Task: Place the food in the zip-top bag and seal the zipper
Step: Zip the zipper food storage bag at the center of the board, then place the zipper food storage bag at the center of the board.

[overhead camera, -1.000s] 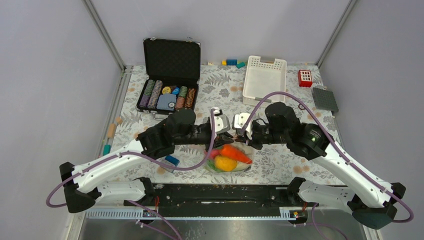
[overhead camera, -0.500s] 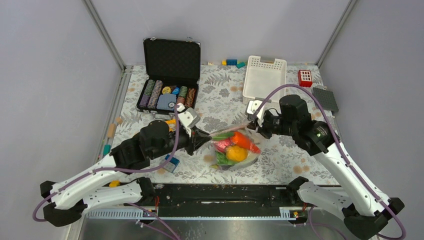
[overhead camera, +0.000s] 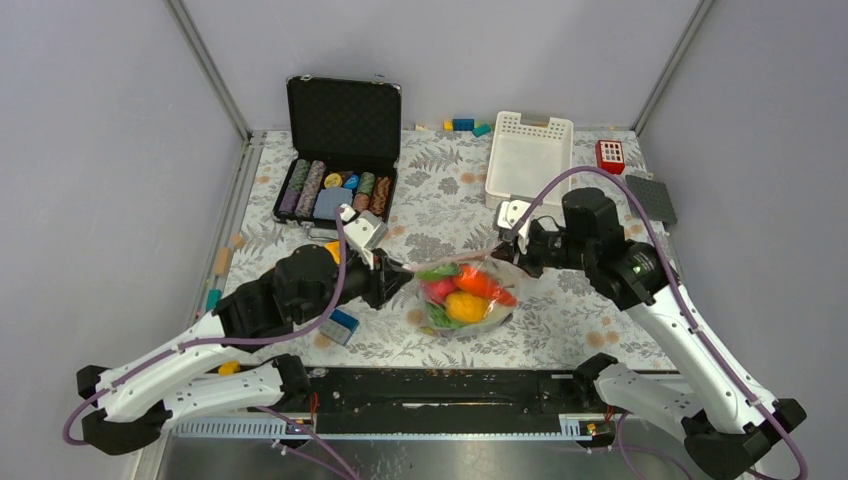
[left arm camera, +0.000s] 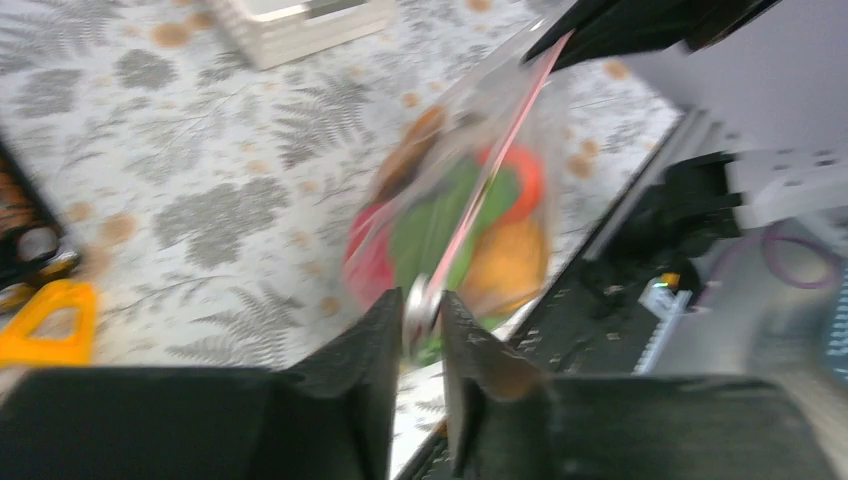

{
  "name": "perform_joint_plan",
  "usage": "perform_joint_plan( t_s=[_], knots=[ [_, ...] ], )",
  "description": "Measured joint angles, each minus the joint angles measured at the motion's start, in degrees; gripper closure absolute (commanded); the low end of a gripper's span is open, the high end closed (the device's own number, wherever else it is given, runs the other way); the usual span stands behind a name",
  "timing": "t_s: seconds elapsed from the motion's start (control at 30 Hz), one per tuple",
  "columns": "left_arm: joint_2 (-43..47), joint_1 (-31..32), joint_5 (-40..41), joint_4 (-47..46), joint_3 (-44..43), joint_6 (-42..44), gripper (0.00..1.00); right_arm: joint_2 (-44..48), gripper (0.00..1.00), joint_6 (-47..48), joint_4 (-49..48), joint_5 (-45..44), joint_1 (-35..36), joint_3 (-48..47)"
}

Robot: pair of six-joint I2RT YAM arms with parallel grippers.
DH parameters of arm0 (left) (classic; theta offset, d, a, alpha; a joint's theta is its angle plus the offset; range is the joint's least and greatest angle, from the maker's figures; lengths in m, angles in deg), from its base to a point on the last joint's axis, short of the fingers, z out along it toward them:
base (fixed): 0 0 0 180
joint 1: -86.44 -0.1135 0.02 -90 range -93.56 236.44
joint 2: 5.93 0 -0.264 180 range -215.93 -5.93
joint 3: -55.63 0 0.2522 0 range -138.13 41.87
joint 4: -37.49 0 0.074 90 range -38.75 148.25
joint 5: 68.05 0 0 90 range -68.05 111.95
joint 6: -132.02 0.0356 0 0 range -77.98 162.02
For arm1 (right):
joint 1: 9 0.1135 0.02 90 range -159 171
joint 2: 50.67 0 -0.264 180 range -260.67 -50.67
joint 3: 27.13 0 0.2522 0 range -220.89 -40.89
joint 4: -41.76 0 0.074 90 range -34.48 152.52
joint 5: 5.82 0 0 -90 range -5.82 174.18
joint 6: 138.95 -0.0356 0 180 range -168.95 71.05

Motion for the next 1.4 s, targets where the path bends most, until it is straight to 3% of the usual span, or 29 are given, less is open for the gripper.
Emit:
perform_joint_plan(
  t_s=[0.03, 0.07, 0.1, 0.27, 0.5, 0.7, 0.9, 1.07, 1.1, 1.13, 1.23, 1.4],
  knots=[
    [-0.07, 0.00, 0.28, 0.00, -0.02, 0.07, 0.23, 0.02, 1.00, -0.17, -0.26, 0.11, -0.17, 0.11],
    [0.04, -0.11, 1.38, 1.29, -0.13, 0.72, 0.05, 0.26, 1.00, -0.59, 0.00, -1.27, -0.94, 0.26],
    [0.50, -0.33, 2.47, 2.69, -0.13, 0.85, 0.02, 0.52, 1.00, -1.36, 0.09, -2.27, -2.05, 0.44],
    [1.81, -0.85, 7.50, 2.62, -0.17, 0.79, 0.01, 1.33, 1.00, -12.61, -2.19, -6.40, -4.46, 0.46],
    [5.03, -0.85, 15.50, -3.02, 0.33, -0.55, 0.01, 5.05, 1.00, -37.46, -4.31, -18.08, -4.48, 3.08],
    [6.93, -0.85, 22.03, -5.38, 2.60, -3.28, 0.01, 12.50, 0.99, -52.15, 1.01, -36.17, -4.48, 5.53],
    [4.76, -0.85, 32.87, -5.49, 4.35, -7.82, 0.01, 15.06, 0.95, -64.63, 16.20, -62.66, -4.50, 6.64],
    [3.34, -1.03, 42.66, -5.25, 4.90, -12.76, 0.01, 15.85, 0.79, -72.28, 24.90, -75.38, -4.76, 12.41],
    [3.32, -1.29, 44.33, -4.96, 5.14, -14.01, 0.01, 15.91, 0.69, -73.92, 26.03, -76.98, -4.98, 13.73],
    [3.28, -1.60, 45.18, -4.57, 5.22, -14.91, 0.01, 15.87, 0.43, -75.52, 27.23, -78.27, -5.35, 14.73],
    [2.71, -3.26, 45.81, -3.54, 5.25, -17.09, 0.01, 15.91, 0.02, -80.28, 28.98, -80.94, -6.16, 16.44],
    [-0.96, -6.60, 45.51, 0.61, 4.81, -21.55, 0.01, 17.77, 0.00, -84.26, 29.92, -82.82, -6.32, 17.35]
  ],
)
